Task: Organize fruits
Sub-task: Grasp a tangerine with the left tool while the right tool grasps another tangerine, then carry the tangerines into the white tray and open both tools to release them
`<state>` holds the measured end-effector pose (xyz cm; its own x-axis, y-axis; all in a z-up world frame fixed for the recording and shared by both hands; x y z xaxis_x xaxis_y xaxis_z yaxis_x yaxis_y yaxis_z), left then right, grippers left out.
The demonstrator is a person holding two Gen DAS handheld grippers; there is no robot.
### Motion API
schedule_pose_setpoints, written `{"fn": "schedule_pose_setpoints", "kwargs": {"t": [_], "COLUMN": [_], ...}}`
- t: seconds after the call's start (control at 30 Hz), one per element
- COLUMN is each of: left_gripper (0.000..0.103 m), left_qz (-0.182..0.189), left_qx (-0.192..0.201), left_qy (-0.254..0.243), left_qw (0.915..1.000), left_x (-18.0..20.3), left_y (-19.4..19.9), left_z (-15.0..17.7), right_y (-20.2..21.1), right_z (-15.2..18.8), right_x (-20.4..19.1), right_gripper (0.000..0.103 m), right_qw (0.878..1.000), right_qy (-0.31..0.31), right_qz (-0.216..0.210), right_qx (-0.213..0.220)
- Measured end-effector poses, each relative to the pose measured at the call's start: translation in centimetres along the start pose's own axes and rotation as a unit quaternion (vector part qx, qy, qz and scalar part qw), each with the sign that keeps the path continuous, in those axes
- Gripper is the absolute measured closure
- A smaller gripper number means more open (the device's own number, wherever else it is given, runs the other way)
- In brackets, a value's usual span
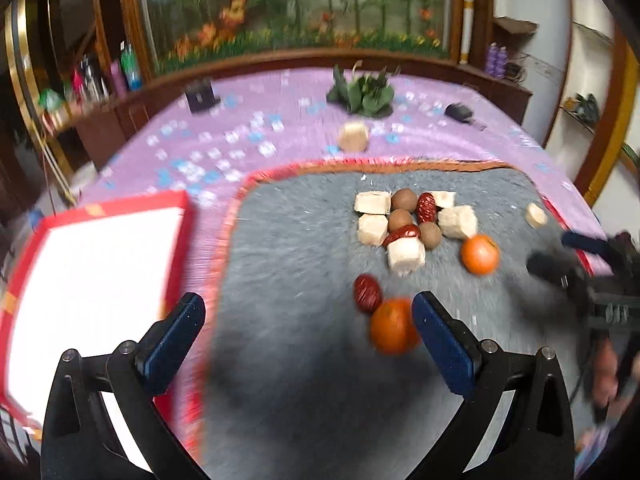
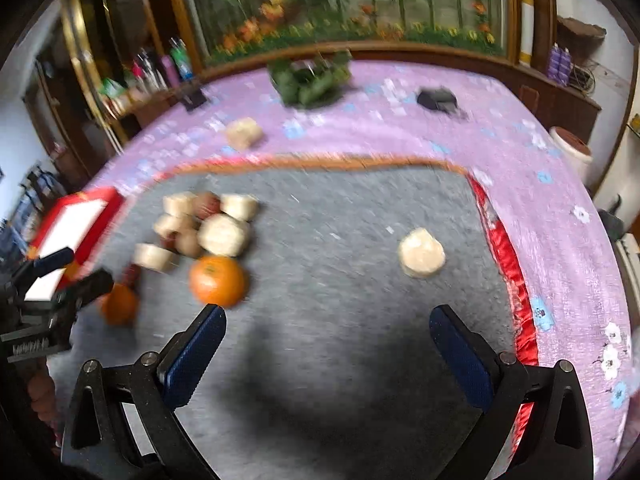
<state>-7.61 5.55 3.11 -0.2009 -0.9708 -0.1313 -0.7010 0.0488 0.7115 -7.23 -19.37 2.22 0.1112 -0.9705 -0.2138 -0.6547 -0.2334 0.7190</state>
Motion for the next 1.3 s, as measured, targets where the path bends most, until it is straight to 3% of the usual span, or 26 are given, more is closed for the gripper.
{"fn": "schedule_pose_setpoints", "kwargs": {"t": [0.1, 0.23, 0.4, 0.57, 0.63, 0.7, 0.83, 1.1, 1.3], "left_gripper": [0.000, 0.000, 0.000, 0.006, 0.012, 0.024, 0.038, 0.062, 0.071], "left_qz": [-0.019, 0.034, 0.044, 0.039, 0.048, 0.056, 0.066, 0.085, 0.091], "left_qx": [0.019, 0.009, -0.011, -0.017, -0.025, -0.033, -0.050, -0.076, -0.076], "left_qy": [-0.011, -0.013, -0.030, -0.063, -0.071, -0.079, -0.079, -0.053, -0.046], "left_qw": [0.9996, 0.9993, 0.9985, 0.9971, 0.9960, 0.9948, 0.9934, 0.9920, 0.9919], "left_x": [-0.8, -0.2, 1.5, 3.0, 3.6, 4.1, 4.7, 5.6, 5.8], "left_y": [1.8, 1.0, -0.4, -0.5, -0.7, -1.0, -1.7, -3.0, -3.2], "left_z": [1.0, 1.0, 0.8, 0.6, 0.5, 0.5, 0.5, 0.7, 0.6], "right_y": [0.0, -1.3, -2.9, -4.6, -5.1, -5.1, -4.8, -3.5, -3.3], "right_z": [0.0, -0.3, -1.1, -1.1, -1.1, -1.1, -0.8, -1.5, -1.5], "right_x": [-1.7, -3.3, -3.9, -4.5, -4.6, -4.7, -4.4, -2.2, -2.4], "right_gripper": [0.000, 0.004, 0.014, 0.035, 0.038, 0.046, 0.068, 0.068, 0.068], "right_qw": [0.999, 0.999, 0.998, 0.996, 0.995, 0.995, 0.995, 0.988, 0.987], "right_qy": [0.032, 0.039, 0.039, 0.043, 0.044, 0.047, 0.056, -0.010, -0.016], "right_qz": [-0.007, -0.013, -0.019, -0.030, -0.027, -0.040, -0.053, -0.134, -0.142], "right_qx": [-0.002, -0.023, -0.049, -0.079, -0.080, -0.076, -0.070, -0.075, -0.079]}}
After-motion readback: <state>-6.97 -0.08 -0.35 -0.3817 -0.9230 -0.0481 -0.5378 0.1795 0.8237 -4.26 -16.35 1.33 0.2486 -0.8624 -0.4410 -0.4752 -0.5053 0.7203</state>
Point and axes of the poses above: each gripper's, at about its wrist camera, not at the fingertips, and y roughly against the way its jaws point, x to its right, z to its underside, the point moved 2 cm from there along -y, roughly the way its jaws point, and after that the axes turned 6 degrees about -y, right-handed, at the moved point
